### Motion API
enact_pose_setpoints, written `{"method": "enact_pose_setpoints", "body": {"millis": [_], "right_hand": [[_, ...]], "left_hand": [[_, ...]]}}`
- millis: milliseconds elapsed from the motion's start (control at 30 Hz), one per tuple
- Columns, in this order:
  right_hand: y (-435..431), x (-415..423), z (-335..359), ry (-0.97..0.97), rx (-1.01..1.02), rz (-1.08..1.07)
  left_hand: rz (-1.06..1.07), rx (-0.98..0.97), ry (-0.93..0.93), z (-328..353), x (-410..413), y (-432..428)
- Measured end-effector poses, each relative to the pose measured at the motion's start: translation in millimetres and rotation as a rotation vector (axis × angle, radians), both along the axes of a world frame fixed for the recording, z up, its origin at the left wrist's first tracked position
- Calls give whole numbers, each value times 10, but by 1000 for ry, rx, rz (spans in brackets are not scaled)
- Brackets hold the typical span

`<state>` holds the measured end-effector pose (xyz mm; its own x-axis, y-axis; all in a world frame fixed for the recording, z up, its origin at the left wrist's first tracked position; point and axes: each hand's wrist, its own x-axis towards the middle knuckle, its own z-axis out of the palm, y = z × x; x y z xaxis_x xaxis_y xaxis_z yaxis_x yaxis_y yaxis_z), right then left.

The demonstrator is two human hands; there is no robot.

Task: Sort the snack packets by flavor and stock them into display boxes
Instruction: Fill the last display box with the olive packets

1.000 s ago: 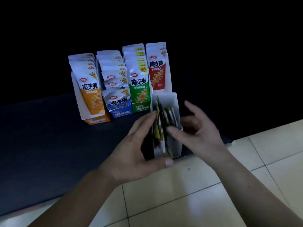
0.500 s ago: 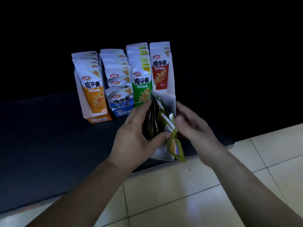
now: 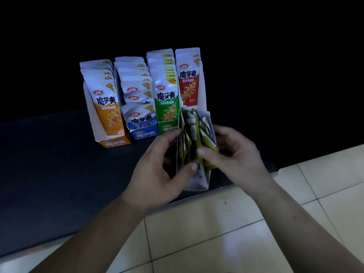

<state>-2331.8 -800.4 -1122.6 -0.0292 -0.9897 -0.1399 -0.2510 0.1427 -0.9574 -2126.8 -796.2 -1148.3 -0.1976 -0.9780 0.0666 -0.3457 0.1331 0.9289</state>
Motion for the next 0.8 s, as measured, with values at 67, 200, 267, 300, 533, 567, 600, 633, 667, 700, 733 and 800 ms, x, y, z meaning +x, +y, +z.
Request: {"method": "enact_pose_setpoints", "body": {"millis": [67,200,267,300,533,567,600,633,667,700,733,800], "right_hand": [[-42,71,-3,-15,-6,-128],[-175,229,-1,122,21,-274],[-241,280,-16,228,38,-295],[-260,296,-25,248,53,-300],[-45,199,-28,-25,58,-91],[-2,186,-69,-6,53,-99],[21,178,-106,13,44,-123],[22,169,-131,26,35,-152],[8,155,-142,37,32,-179],[-20,142,-148,46,31,-199],[-52,137,-141,53,37,-209],[-114,161,-155,50,61,-226]], "left_hand": [[-25,-31,-65,-21,-9,37],[70,-78,-166,4,-165,16],[113,-106,-198,-20,-217,-27],[115,-133,-212,-45,-236,-45],[211,-109,-190,-52,-235,-157],[192,-112,-196,-47,-231,-168],[157,-115,-197,-47,-223,-161],[111,-110,-188,-48,-209,-138],[62,-95,-172,-51,-183,-98],[26,-77,-148,-56,-147,-54],[9,-65,-119,-66,-107,-7],[35,-107,-63,-88,-36,67]]}}
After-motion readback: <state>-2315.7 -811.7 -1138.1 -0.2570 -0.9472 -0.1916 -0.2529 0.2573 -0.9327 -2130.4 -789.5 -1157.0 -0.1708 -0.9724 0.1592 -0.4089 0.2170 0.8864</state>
